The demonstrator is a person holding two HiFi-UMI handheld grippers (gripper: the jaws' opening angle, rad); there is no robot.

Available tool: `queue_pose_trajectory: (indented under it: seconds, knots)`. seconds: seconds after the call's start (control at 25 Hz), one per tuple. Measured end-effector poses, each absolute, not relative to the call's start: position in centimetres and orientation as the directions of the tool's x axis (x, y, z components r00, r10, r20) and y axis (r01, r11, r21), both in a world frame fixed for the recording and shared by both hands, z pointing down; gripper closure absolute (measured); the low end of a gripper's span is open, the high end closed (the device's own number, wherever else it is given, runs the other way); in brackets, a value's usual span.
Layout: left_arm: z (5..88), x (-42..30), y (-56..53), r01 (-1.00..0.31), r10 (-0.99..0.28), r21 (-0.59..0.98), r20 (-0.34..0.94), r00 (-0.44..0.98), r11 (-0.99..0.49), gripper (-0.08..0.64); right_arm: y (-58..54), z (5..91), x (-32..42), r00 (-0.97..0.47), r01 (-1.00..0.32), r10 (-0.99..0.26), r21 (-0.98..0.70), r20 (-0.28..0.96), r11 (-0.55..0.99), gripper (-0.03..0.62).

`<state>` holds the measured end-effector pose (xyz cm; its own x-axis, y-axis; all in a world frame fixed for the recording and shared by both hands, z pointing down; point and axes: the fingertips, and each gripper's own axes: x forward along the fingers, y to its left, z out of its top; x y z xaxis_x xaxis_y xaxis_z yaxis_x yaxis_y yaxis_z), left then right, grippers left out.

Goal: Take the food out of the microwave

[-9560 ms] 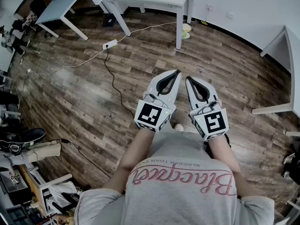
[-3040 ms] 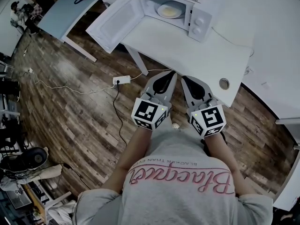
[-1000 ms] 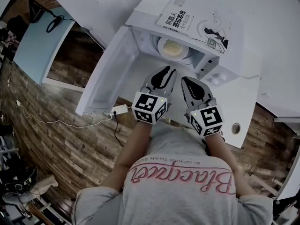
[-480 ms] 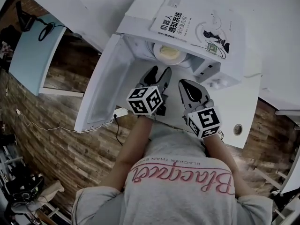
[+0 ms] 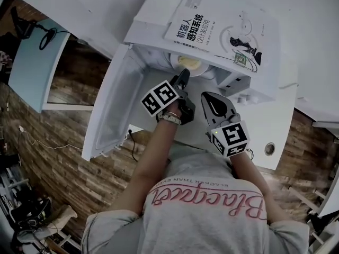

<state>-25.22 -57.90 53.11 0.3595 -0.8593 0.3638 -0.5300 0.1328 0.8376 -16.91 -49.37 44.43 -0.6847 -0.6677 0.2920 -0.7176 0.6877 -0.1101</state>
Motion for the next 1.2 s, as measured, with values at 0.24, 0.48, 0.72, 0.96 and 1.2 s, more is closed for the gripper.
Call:
queue_pose_trajectory:
  seconds: [0.24,0.48,0.72,0.96,1.2]
  knots:
    - [55.5,-25.4,-59.0,-0.507,-0.827,0.826,0.453,0.333,0.248,0.307,-49.8,45.3,-16.4,-0.677,-0.723,-0.667,-0.115,0.311,0.681,0.583]
    - [55.4,-25.2,-58.5,-0.444,-0.817,0.852,0.453,0.357,0.278,0.358,-49.9,45.6,-16.2,-0.673,-0.727,-0.667,-0.117,0.320,0.677,0.583]
    - [54.9,-25.0,-58.4,-0.427,-0.794,0.856,0.465,0.390,0.292,0.426,-49.6,45.7,-16.3,-0.674,-0.724,-0.662,-0.117,0.327,0.680,0.583]
    - [54.7,-25.1,-58.2,-0.419,-0.777,0.848,0.492,0.392,0.325,0.453,-49.3,45.7,-16.1,-0.667,-0.730,-0.667,-0.112,0.331,0.674,0.583]
    - [53.9,-24.9,-58.2,-0.419,-0.776,0.842,0.503,0.381,0.341,0.505,-49.2,45.7,-15.6,-0.661,-0.736,-0.673,-0.110,0.332,0.668,0.583]
